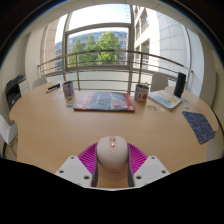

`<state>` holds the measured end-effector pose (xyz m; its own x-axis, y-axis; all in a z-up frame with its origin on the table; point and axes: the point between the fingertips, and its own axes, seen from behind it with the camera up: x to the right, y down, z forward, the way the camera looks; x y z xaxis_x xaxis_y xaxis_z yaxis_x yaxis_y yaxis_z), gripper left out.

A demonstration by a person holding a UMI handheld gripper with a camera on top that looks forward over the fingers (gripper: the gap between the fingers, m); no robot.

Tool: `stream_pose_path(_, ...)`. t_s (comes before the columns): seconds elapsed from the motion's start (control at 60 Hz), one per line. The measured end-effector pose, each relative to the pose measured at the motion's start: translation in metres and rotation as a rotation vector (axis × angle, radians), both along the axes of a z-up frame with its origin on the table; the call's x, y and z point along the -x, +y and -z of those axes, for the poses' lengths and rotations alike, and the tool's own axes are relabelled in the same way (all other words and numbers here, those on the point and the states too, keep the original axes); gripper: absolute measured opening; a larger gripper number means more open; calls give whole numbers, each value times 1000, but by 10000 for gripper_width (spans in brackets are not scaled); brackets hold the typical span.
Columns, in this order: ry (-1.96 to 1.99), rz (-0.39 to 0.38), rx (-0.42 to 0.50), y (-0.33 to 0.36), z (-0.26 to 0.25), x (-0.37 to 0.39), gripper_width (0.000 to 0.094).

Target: Arrange mouse

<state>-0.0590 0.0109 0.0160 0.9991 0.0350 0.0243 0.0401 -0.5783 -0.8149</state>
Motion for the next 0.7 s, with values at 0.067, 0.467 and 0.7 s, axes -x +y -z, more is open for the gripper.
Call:
stream_pose_path(0.067, 29, -31, -64, 7, -43, 2, 405)
stream_pose_path(0.467, 132, -30, -457, 86, -289, -236, 402)
stream_pose_path(0.7, -22, 137, -223, 127, -150, -473, 403)
